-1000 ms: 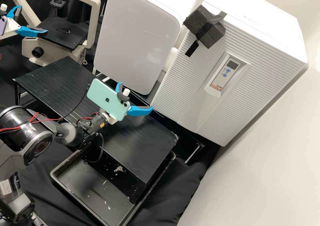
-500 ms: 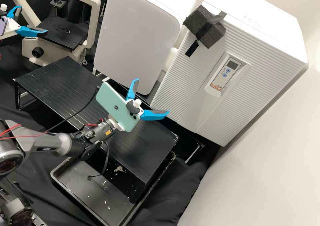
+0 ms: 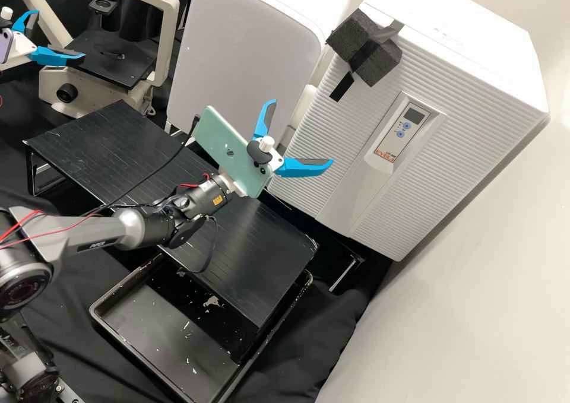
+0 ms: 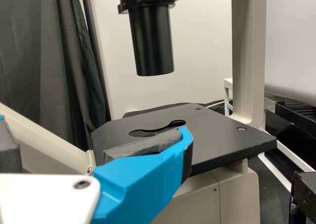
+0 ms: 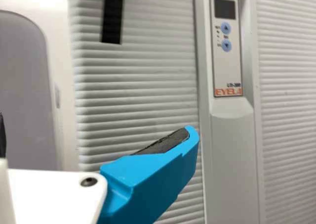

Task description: Open the incubator door

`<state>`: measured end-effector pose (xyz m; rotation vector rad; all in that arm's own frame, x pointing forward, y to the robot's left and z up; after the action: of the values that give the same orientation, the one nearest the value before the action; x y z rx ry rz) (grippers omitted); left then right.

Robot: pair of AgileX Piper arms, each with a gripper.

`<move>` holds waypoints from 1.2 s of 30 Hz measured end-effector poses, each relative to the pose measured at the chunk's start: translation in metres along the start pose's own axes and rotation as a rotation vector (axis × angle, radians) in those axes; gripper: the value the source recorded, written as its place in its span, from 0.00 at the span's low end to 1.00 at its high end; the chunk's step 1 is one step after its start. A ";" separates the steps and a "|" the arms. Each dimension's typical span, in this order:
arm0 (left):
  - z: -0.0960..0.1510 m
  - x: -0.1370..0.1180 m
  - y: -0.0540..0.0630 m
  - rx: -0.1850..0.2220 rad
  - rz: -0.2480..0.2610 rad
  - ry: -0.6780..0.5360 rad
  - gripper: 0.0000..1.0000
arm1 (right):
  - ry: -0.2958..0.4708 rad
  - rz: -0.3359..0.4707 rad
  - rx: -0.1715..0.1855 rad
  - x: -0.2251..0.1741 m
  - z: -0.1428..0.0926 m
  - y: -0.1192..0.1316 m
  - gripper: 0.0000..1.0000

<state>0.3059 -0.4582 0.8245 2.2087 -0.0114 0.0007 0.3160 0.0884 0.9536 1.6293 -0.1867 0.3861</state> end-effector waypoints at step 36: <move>0.000 0.000 0.000 0.000 0.000 0.000 1.00 | -0.078 0.243 -0.201 0.006 -0.078 -0.006 1.00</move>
<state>0.3059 -0.4582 0.8245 2.2087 -0.0114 0.0007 0.3135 0.1667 0.9541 1.4278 -0.4709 0.4738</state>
